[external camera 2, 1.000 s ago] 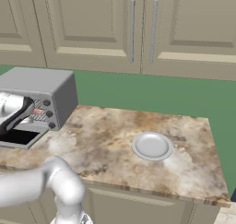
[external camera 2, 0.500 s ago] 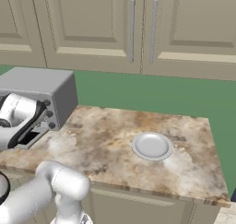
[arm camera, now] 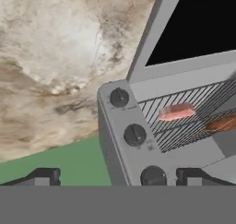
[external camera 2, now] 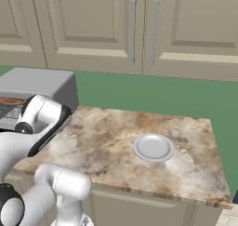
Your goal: Open the toaster oven door. Place the baguette on the top rack in the toaster oven and place the steak on the bottom rack.
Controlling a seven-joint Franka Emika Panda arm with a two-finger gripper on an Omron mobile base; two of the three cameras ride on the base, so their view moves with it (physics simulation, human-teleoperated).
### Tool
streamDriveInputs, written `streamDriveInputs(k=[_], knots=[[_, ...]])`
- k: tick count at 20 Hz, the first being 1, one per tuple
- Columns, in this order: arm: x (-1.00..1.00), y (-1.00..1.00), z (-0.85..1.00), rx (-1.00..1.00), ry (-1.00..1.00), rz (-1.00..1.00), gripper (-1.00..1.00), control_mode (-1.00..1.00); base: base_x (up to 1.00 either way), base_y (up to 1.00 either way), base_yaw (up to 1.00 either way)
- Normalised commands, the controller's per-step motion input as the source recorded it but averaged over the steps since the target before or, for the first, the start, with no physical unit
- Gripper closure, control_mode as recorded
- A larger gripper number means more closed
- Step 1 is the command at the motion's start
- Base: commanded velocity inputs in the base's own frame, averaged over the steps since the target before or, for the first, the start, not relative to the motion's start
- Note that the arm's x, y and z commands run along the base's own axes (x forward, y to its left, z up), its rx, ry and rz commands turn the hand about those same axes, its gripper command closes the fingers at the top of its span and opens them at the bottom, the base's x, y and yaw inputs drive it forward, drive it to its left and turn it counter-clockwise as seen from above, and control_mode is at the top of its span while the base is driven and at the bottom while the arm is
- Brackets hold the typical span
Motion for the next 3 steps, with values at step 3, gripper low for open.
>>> streamDriveInputs(k=[3], knots=[[0.00,-0.58,0.62,0.05,0.29,-0.16,-1.00,-1.00,0.00,0.00,0.00]])
